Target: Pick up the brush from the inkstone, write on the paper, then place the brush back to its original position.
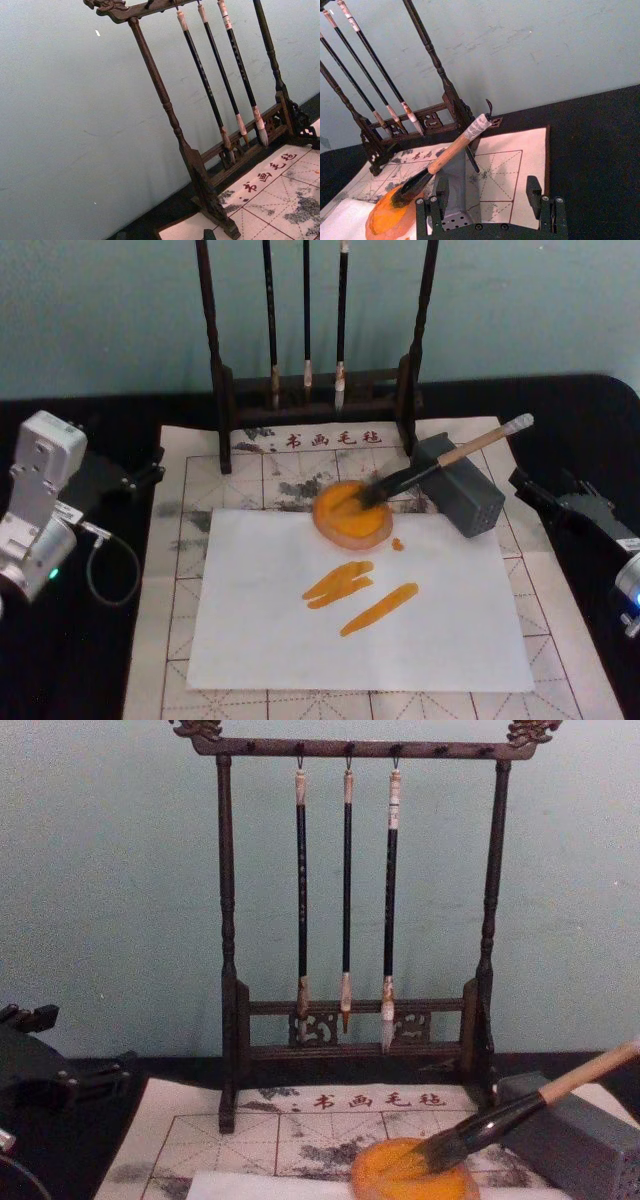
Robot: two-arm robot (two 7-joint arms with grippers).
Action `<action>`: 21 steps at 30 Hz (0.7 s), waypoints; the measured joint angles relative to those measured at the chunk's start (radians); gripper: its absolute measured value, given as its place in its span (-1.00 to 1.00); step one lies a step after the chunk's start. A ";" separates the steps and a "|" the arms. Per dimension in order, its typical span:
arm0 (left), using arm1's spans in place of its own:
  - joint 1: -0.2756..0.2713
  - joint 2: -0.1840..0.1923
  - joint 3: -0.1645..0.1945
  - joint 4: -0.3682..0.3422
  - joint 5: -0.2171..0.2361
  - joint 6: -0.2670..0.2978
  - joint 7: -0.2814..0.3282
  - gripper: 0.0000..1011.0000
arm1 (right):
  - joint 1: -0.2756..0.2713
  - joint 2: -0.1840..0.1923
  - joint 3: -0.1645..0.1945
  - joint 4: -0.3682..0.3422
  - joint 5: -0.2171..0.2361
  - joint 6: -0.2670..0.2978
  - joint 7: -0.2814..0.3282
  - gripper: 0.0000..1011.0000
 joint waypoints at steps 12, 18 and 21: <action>0.000 0.000 0.000 0.000 0.000 0.000 0.000 0.98 | 0.000 0.000 0.000 0.000 0.000 0.000 0.000 0.98; 0.000 0.000 0.000 0.000 0.000 0.000 0.000 0.98 | 0.000 0.000 0.000 0.000 0.000 0.000 0.000 0.98; 0.000 0.000 0.000 0.000 0.000 0.000 0.000 0.98 | 0.000 0.000 0.000 0.000 0.000 0.000 0.000 0.98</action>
